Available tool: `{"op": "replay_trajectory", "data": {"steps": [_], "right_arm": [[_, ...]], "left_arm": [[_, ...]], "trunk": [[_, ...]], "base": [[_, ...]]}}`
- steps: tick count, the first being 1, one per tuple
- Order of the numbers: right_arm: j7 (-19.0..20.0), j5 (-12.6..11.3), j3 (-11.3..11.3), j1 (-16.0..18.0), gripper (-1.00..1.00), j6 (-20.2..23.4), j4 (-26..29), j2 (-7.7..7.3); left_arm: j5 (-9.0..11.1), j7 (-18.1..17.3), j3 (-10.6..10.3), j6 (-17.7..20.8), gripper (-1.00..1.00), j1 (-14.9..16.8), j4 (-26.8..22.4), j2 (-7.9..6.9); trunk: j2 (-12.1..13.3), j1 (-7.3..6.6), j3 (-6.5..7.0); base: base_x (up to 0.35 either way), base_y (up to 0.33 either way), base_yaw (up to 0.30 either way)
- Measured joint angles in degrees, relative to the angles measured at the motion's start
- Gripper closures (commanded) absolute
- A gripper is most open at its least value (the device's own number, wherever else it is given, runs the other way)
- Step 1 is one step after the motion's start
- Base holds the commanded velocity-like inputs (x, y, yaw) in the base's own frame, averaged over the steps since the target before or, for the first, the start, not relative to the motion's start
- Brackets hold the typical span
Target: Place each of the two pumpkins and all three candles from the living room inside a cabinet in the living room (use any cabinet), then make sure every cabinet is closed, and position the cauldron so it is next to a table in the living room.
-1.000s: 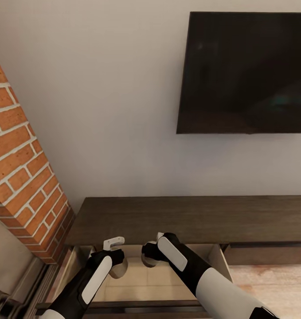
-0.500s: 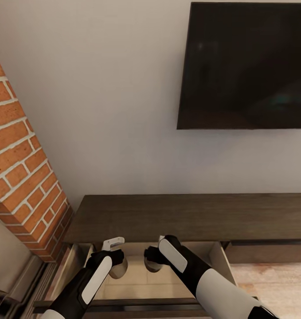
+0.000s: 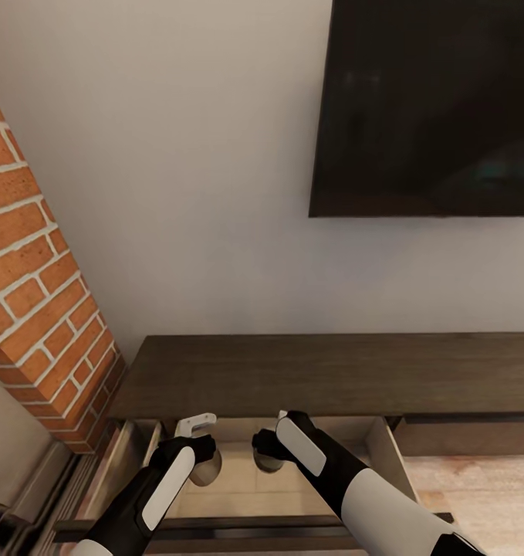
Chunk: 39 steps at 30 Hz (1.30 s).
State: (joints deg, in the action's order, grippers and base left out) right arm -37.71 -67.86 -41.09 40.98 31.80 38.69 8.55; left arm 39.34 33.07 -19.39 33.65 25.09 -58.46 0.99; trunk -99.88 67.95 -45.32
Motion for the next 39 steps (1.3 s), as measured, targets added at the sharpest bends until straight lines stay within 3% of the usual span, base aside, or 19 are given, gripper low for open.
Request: {"op": "replay_trajectory", "data": {"steps": [4, 13, 21, 39], "right_arm": [[0.0, 0.4, -1.0, 0.0, 1.00, -1.1, -0.7, -0.01], [-0.1, 0.5, -6.3, 0.0, 1.00, -6.0, -4.8, 0.01], [-0.1, 0.4, -6.7, 0.0, 1.00, -6.4, -5.1, 0.00], [1.1, 0.5, -6.7, 0.0, 1.00, -6.7, -4.9, -0.08]], "left_arm": [[0.0, 0.0, 0.0, -0.1, 1.00, 0.0, 0.0, 0.00], [-0.9, 0.0, 0.2, -0.2, 1.00, 0.0, -0.5, -0.18], [-3.7, 0.0, 0.1, -0.3, 1.00, 0.0, 0.1, 0.28], [-5.5, 0.0, 0.0, -1.2, 1.00, 0.0, 0.3, 0.02]], "trunk": [[-1.6, 0.88, -0.72], [-5.2, 2.86, -2.33], [-8.4, 4.61, -3.77], [-15.6, 8.57, -7.00]], "base": [[0.000, 0.000, 0.000], [0.000, 0.000, 0.000], [0.000, 0.000, 0.000], [0.000, 0.000, 0.000]]}}
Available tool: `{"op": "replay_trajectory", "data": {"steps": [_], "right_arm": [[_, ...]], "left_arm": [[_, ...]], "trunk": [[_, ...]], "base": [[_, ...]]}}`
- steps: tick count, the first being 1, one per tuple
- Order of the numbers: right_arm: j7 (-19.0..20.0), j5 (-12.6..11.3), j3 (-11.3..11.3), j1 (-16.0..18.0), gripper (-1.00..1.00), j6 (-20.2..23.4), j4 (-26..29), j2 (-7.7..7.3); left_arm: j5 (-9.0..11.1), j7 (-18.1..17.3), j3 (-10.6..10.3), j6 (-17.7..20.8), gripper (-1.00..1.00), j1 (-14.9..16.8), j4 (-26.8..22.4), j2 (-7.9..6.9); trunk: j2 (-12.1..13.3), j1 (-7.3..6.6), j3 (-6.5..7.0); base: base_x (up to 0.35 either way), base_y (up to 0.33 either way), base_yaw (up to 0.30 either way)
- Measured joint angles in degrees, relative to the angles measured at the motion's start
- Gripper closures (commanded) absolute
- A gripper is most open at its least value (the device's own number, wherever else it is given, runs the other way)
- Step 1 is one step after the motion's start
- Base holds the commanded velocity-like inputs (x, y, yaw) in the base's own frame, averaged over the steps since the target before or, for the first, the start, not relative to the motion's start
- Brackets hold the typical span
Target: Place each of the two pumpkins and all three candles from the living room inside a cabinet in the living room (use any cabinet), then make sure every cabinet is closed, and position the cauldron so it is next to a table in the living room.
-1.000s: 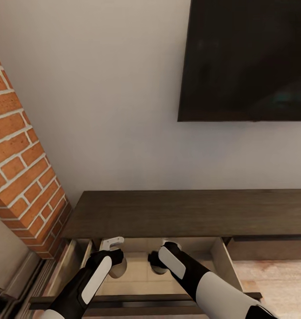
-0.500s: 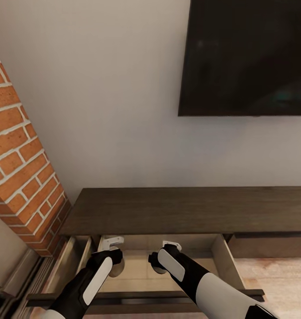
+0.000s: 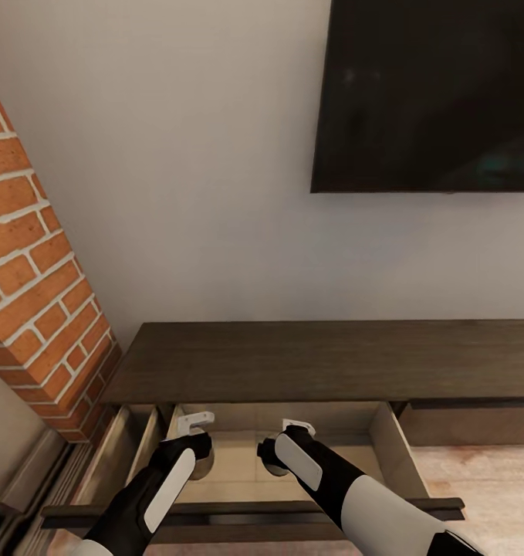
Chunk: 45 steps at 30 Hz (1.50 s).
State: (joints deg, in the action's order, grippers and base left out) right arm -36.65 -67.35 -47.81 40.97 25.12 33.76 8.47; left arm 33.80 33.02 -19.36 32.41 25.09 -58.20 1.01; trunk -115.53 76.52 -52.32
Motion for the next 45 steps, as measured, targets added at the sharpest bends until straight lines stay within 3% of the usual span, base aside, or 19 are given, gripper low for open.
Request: {"op": "replay_trajectory", "data": {"steps": [7, 17, 31, 34, 45], "right_arm": [[0.2, 0.0, 0.0, 0.0, 1.00, -1.1, 0.0, 0.01], [0.2, 0.0, 0.0, 0.0, 1.00, -1.2, 0.0, 0.08], [0.3, 0.0, 0.0, 0.0, 1.00, -2.2, 0.0, 0.02], [1.9, -0.1, -0.3, 0.0, 1.00, -3.0, 0.0, 0.01], [3.5, 0.0, -0.3, 0.0, 1.00, -3.3, 0.1, -0.02]], "left_arm": [[-0.1, 0.0, -0.2, -2.9, 1.00, 0.0, 0.3, -0.02], [-0.1, -2.6, -0.6, -3.1, 1.00, 0.0, 0.4, -0.04], [-0.1, -2.7, -1.6, -3.1, 1.00, 0.0, 0.3, -0.10], [-0.1, -2.7, -1.6, -3.1, 1.00, 0.0, 0.3, -0.16], [-0.3, -2.8, -1.5, -3.1, 1.00, 0.0, 0.1, -0.25]], "trunk": [[-2.8, 1.54, -1.26], [-6.8, 3.74, -3.05], [-12.4, 6.81, -5.57], [-13.6, 7.47, -6.10], [-13.7, 7.48, -6.11]], "base": [[0.000, 0.000, 0.000], [0.000, 0.000, 0.000], [0.000, 0.000, 0.000], [0.000, 0.000, 0.000], [0.000, 0.000, -0.082]]}}
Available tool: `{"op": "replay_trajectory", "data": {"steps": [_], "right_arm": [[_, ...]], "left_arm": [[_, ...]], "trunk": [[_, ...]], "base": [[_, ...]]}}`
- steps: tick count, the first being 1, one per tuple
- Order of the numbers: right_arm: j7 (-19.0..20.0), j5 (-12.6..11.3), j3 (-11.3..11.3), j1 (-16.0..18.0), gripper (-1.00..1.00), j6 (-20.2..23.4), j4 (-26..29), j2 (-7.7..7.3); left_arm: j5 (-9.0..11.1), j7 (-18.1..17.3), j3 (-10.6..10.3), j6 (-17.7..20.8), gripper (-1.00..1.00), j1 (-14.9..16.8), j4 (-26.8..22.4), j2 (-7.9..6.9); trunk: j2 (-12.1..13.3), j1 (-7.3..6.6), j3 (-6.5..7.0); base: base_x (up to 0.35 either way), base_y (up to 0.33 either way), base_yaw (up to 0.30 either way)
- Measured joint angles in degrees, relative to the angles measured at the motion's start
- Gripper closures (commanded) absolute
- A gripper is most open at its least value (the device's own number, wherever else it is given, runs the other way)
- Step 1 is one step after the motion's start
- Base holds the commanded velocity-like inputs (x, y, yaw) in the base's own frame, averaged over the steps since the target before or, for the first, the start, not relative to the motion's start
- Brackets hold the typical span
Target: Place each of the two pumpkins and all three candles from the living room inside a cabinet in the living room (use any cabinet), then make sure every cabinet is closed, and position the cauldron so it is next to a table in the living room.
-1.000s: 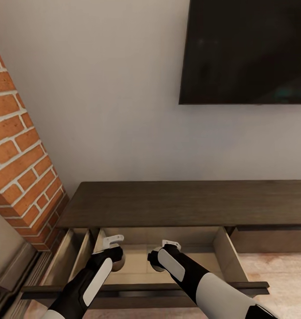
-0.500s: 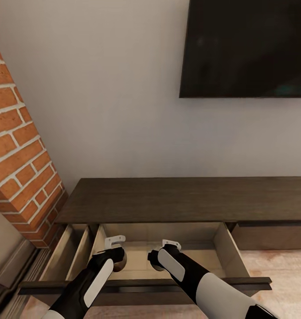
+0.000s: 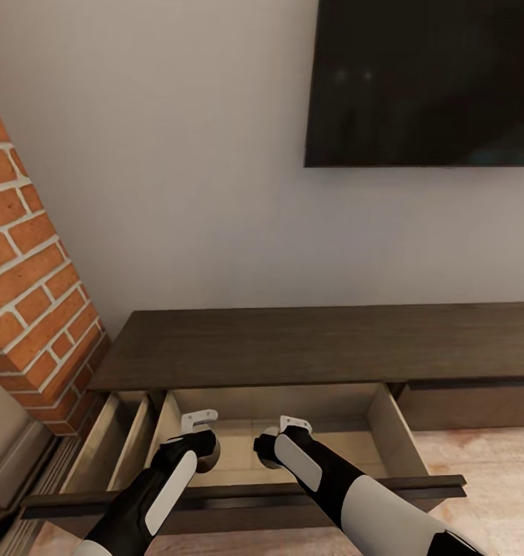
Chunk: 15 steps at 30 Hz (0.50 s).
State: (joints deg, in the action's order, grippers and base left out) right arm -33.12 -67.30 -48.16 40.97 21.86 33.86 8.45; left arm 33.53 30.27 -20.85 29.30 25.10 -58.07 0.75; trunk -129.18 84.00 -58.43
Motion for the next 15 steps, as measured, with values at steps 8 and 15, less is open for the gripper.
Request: {"op": "replay_trajectory", "data": {"steps": [8, 15], "right_arm": [[0.0, 0.0, 0.0, 0.0, 1.00, 0.0, 0.0, 0.02], [0.0, 0.0, 0.0, 0.0, 1.00, 0.0, 0.0, 0.02]], "left_arm": [[-0.1, 0.0, 0.1, 0.0, 1.00, 0.0, 0.0, -0.02], [-0.1, 0.0, 0.1, 0.0, 1.00, 0.0, -0.1, -0.02]], "trunk": [[0.0, 0.00, 0.00], [0.0, 0.00, 0.00]], "base": [[0.028, 0.003, -0.011], [0.088, 0.047, 0.000]]}}
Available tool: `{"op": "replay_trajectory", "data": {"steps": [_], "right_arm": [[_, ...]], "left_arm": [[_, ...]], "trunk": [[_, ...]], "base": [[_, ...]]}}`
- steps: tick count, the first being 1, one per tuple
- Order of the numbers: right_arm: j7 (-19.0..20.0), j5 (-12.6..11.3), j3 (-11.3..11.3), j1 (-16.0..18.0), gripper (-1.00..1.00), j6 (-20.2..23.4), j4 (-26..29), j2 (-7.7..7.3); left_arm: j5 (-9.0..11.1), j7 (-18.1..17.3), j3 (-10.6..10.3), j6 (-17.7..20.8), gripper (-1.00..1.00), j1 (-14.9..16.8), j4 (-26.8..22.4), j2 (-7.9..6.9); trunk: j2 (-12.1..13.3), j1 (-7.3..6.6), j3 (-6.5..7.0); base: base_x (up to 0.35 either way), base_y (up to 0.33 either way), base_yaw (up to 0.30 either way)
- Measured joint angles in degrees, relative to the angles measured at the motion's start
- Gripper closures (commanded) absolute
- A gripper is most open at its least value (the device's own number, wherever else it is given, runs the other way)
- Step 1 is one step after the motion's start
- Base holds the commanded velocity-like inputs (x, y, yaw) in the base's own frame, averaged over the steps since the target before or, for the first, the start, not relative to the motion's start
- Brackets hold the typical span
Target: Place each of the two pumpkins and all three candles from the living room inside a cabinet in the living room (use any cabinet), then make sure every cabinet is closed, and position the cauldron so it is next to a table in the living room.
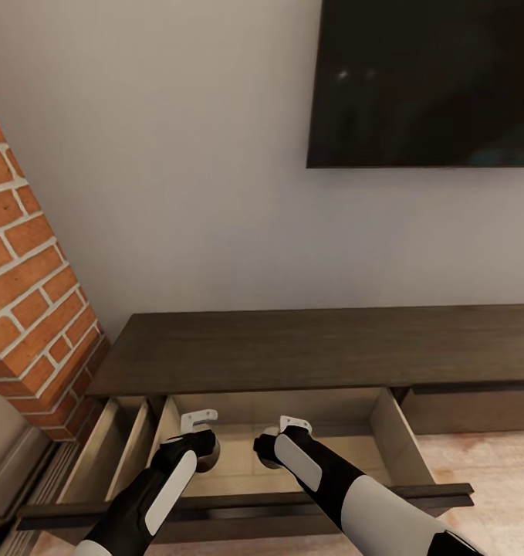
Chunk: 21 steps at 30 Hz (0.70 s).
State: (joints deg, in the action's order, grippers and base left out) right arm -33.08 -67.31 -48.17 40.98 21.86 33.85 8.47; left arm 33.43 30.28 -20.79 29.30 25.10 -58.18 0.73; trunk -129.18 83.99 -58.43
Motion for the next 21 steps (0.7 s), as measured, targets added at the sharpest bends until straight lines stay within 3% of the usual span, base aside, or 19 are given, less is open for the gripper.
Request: {"op": "replay_trajectory", "data": {"steps": [11, 21], "right_arm": [[0.1, 0.0, 0.0, 0.0, 1.00, 0.0, 0.0, 0.00], [0.0, 0.0, 0.0, 0.0, 1.00, 0.0, 0.0, 0.00]], "left_arm": [[0.0, 0.0, 0.4, 0.0, 1.00, 0.0, 0.0, 0.00], [0.0, 0.0, 0.4, 0.0, 1.00, 0.0, 0.0, 0.00]], "trunk": [[0.0, 0.00, 0.00], [-4.0, 2.20, -1.79]], "base": [[0.041, 0.046, 0.000], [0.000, 0.000, 0.000]]}}
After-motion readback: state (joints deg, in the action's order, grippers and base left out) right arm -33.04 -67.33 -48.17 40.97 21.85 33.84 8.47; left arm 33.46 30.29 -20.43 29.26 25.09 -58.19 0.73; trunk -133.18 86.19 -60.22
